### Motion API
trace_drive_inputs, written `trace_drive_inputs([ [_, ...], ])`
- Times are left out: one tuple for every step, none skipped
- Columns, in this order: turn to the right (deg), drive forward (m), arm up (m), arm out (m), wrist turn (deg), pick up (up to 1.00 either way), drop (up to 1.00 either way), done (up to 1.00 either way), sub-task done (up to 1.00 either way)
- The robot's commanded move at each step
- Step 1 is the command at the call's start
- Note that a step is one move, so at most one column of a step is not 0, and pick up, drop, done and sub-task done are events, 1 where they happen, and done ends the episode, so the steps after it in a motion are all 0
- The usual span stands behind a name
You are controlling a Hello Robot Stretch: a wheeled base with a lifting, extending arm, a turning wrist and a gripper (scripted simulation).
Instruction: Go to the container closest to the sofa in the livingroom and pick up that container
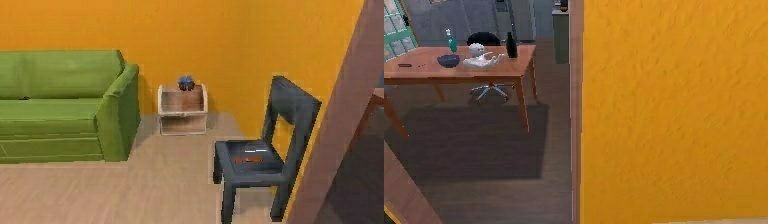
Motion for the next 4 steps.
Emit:
trace_drive_inputs([
  [-18.0, 0.00, 0.00, 0.00, 0.0, 0.00, 0.00, 0.00, 0.00],
  [-3.0, 0.00, 0.00, 0.00, 0.0, 0.00, 0.00, 0.00, 0.00],
  [0.0, 1.00, 0.00, 0.00, 0.0, 0.00, 0.00, 0.00, 0.00],
  [0.0, 0.05, 0.00, 0.00, 0.0, 0.00, 0.00, 0.00, 0.00],
])
